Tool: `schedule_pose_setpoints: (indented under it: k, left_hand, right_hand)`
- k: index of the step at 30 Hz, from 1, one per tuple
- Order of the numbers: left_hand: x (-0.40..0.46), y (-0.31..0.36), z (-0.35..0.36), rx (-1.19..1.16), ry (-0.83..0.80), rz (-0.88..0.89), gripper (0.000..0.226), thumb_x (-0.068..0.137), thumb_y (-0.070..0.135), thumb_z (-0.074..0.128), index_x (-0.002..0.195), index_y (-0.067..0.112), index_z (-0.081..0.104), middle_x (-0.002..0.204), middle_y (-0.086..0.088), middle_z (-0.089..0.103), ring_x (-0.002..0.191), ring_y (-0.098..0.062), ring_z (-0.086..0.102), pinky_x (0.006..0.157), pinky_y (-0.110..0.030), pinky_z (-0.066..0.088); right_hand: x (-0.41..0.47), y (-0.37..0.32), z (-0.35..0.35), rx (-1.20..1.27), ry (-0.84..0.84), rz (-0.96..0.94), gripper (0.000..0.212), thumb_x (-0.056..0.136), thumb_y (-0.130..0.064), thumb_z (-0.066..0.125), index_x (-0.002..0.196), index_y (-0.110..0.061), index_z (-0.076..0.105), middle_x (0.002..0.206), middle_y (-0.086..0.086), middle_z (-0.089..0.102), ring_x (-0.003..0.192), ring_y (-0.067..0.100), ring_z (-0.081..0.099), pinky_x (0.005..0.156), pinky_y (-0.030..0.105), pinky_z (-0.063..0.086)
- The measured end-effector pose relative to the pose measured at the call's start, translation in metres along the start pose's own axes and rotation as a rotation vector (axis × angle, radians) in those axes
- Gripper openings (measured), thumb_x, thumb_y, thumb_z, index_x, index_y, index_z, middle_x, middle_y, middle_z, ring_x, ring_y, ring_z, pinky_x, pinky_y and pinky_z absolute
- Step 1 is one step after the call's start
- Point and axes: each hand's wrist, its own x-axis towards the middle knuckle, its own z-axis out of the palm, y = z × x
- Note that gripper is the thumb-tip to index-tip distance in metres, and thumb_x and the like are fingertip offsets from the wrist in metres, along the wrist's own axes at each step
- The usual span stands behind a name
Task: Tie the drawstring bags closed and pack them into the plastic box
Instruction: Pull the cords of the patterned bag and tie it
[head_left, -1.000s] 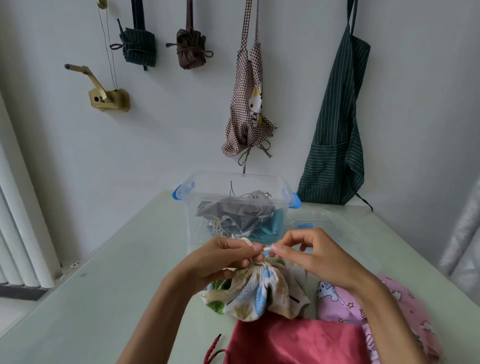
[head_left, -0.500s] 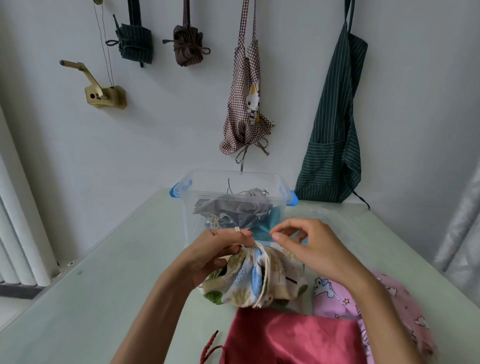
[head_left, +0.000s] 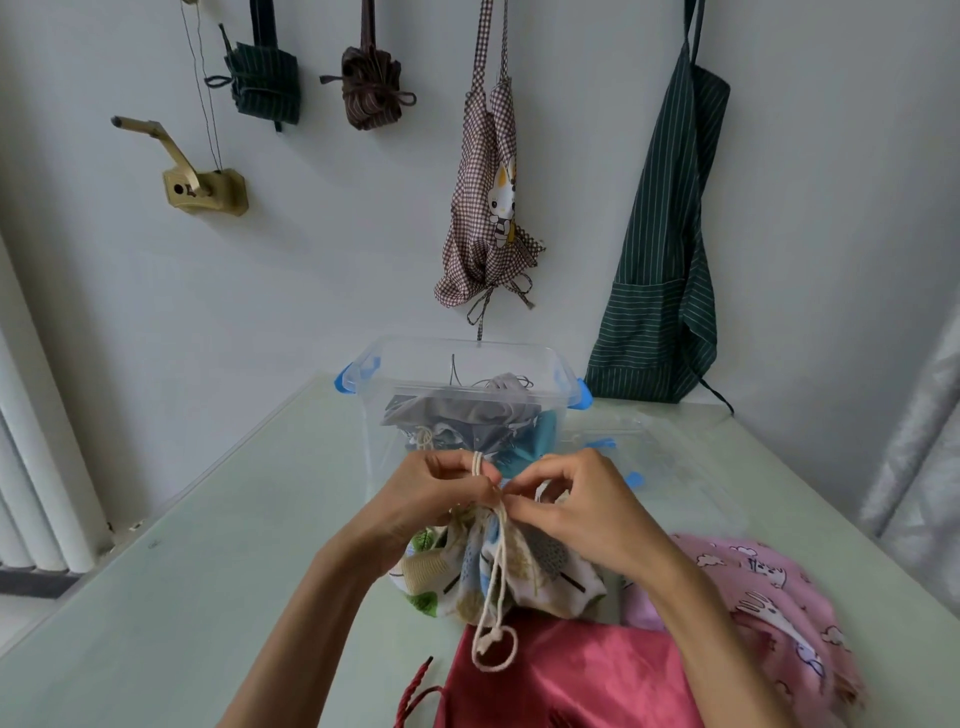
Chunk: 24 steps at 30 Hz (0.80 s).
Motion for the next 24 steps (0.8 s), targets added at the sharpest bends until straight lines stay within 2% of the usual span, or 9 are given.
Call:
schedule_pose_setpoints:
  k: [3, 7, 11, 13, 15, 18, 22, 24]
  left_hand:
    - [0.002, -0.002, -0.003, -0.01, 0.132, 0.021, 0.013, 0.063, 0.011, 0.071, 0.07, 0.022, 0.073, 0.068, -0.002, 0.066, 0.059, -0.006, 0.049, 0.048, -0.015, 0.032]
    - [0.002, -0.002, 0.001, -0.014, 0.239, 0.121, 0.014, 0.071, -0.001, 0.073, 0.077, 0.011, 0.076, 0.073, -0.011, 0.073, 0.065, -0.009, 0.065, 0.059, -0.015, 0.05]
    - [0.002, -0.004, 0.008, 0.008, 0.308, 0.242, 0.007, 0.073, 0.003, 0.076, 0.078, 0.007, 0.077, 0.076, -0.004, 0.075, 0.072, -0.013, 0.071, 0.069, -0.019, 0.055]
    - [0.002, -0.006, 0.008, 0.025, 0.359, 0.301, 0.004, 0.074, 0.007, 0.078, 0.077, 0.008, 0.078, 0.076, 0.0, 0.076, 0.073, -0.013, 0.072, 0.069, -0.022, 0.056]
    - [0.002, -0.007, 0.005, 0.046, 0.394, 0.334, 0.004, 0.072, 0.01, 0.08, 0.075, 0.009, 0.077, 0.076, 0.001, 0.076, 0.071, -0.014, 0.072, 0.07, -0.027, 0.058]
    - [0.001, -0.007, 0.005, 0.123, 0.424, 0.347, 0.008, 0.068, 0.014, 0.083, 0.067, 0.012, 0.075, 0.07, 0.001, 0.074, 0.068, -0.012, 0.072, 0.071, -0.037, 0.06]
    - [0.002, -0.008, 0.008, 0.174, 0.404, 0.336, 0.012, 0.066, 0.016, 0.084, 0.064, 0.013, 0.073, 0.067, 0.001, 0.074, 0.067, -0.012, 0.072, 0.07, -0.043, 0.059]
    - [0.003, -0.007, 0.007, 0.134, 0.367, 0.322, 0.011, 0.067, 0.013, 0.084, 0.066, 0.01, 0.074, 0.071, 0.0, 0.075, 0.069, -0.014, 0.073, 0.072, -0.043, 0.059]
  right_hand:
    - [0.003, -0.002, 0.006, 0.059, 0.069, -0.02, 0.002, 0.071, -0.025, 0.076, 0.07, -0.025, 0.075, 0.064, -0.007, 0.066, 0.055, -0.001, 0.052, 0.057, 0.017, 0.043]
    - [0.004, -0.001, 0.011, 0.063, 0.109, -0.027, 0.015, 0.059, -0.038, 0.067, 0.065, -0.025, 0.07, 0.058, -0.01, 0.06, 0.054, 0.0, 0.05, 0.058, 0.022, 0.043]
    - [0.004, 0.0, 0.009, 0.025, 0.203, -0.043, 0.005, 0.067, -0.028, 0.071, 0.064, -0.024, 0.069, 0.06, -0.01, 0.059, 0.054, 0.001, 0.05, 0.06, 0.027, 0.047]
    - [0.005, -0.001, 0.008, -0.012, 0.244, -0.054, 0.006, 0.073, -0.029, 0.072, 0.068, -0.026, 0.071, 0.063, -0.011, 0.063, 0.056, 0.001, 0.053, 0.06, 0.024, 0.048]
    - [0.006, -0.001, 0.006, 0.034, 0.208, -0.019, 0.008, 0.081, -0.03, 0.069, 0.076, -0.026, 0.074, 0.067, -0.012, 0.068, 0.059, -0.002, 0.057, 0.06, 0.016, 0.047]
    - [0.007, 0.001, 0.005, 0.194, 0.112, 0.111, 0.011, 0.086, -0.032, 0.065, 0.081, -0.024, 0.071, 0.071, -0.007, 0.07, 0.068, 0.003, 0.063, 0.065, 0.019, 0.05]
    - [0.006, 0.001, 0.005, 0.382, 0.058, 0.221, 0.009, 0.087, -0.022, 0.064, 0.082, -0.022, 0.072, 0.061, -0.009, 0.062, 0.048, 0.002, 0.053, 0.049, 0.011, 0.041]
    - [0.005, 0.001, 0.003, 0.449, 0.067, 0.249, 0.007, 0.085, -0.02, 0.067, 0.083, -0.018, 0.074, 0.06, -0.006, 0.061, 0.046, 0.001, 0.05, 0.046, 0.01, 0.039]
